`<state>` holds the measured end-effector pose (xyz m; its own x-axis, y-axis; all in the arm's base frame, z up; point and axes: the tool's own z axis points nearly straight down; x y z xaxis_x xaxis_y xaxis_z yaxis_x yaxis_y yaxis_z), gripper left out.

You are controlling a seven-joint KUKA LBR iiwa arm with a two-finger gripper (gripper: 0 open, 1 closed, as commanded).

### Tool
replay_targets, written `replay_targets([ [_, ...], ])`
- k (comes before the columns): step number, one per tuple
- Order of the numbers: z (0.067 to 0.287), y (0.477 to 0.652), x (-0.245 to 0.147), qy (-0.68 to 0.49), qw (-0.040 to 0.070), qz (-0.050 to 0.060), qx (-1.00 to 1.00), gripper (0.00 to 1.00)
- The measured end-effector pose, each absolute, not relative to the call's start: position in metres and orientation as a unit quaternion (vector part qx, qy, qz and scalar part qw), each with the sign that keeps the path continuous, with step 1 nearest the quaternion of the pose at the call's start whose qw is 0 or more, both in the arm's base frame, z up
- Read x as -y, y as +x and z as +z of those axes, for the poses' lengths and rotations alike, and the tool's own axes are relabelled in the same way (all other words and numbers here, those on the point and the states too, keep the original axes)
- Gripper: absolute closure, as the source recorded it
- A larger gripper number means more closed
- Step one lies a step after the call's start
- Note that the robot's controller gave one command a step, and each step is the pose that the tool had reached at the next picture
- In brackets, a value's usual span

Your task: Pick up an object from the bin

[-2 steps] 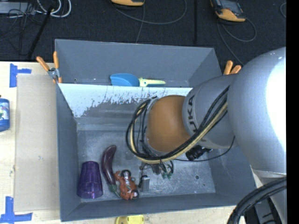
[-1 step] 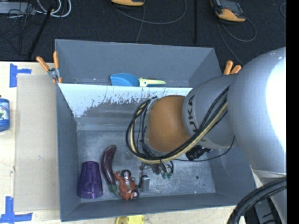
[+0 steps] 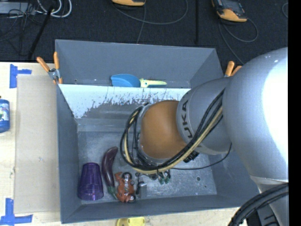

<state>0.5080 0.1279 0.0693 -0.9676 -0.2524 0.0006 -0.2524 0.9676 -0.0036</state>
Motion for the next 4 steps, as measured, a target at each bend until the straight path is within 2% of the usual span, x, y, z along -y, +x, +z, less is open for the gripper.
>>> replay_targets([
  [1,0.069,0.513,-0.180,0.125,0.000,0.000,0.992,1.00],
  [2,0.069,0.513,-0.180,0.126,0.000,0.000,0.992,1.00],
  [3,0.191,0.515,-0.194,0.109,0.000,0.000,0.994,1.00],
  [4,0.191,0.515,-0.194,0.109,0.000,0.000,0.994,1.00],
])
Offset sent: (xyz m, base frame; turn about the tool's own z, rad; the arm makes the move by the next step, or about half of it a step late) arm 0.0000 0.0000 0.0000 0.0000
